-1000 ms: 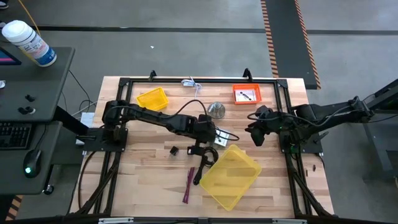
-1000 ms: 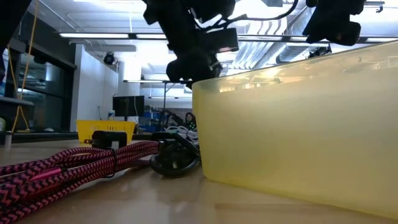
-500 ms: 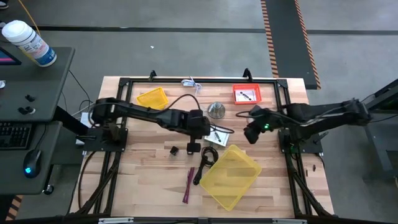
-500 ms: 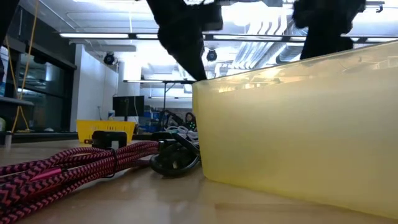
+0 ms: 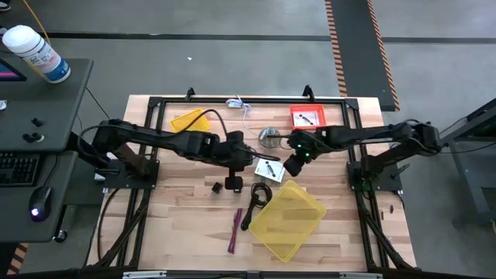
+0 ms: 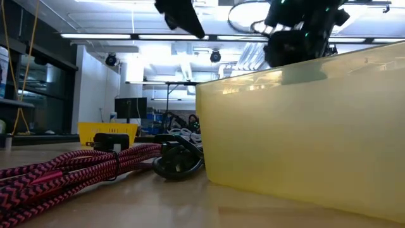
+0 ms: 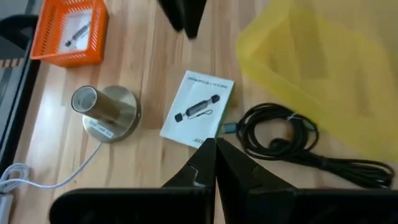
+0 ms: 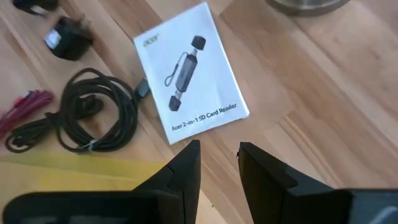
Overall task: Pick and place items into bin
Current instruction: Put the white card reader box into the orange bin
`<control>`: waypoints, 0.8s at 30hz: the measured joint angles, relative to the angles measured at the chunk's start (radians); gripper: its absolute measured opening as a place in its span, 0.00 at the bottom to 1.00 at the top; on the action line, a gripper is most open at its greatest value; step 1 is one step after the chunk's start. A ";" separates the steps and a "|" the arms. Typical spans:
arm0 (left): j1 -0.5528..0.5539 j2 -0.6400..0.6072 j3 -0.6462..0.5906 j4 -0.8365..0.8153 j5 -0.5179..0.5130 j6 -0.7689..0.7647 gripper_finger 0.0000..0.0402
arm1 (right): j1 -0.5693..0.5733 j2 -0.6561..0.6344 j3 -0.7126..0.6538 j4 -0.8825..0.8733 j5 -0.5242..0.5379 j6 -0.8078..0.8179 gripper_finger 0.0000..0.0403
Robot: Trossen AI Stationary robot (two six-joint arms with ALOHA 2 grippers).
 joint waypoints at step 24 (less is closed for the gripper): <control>0.001 -0.088 0.000 -0.105 -0.017 -0.022 0.00 | -0.080 0.285 0.148 -0.039 -0.103 -0.117 0.56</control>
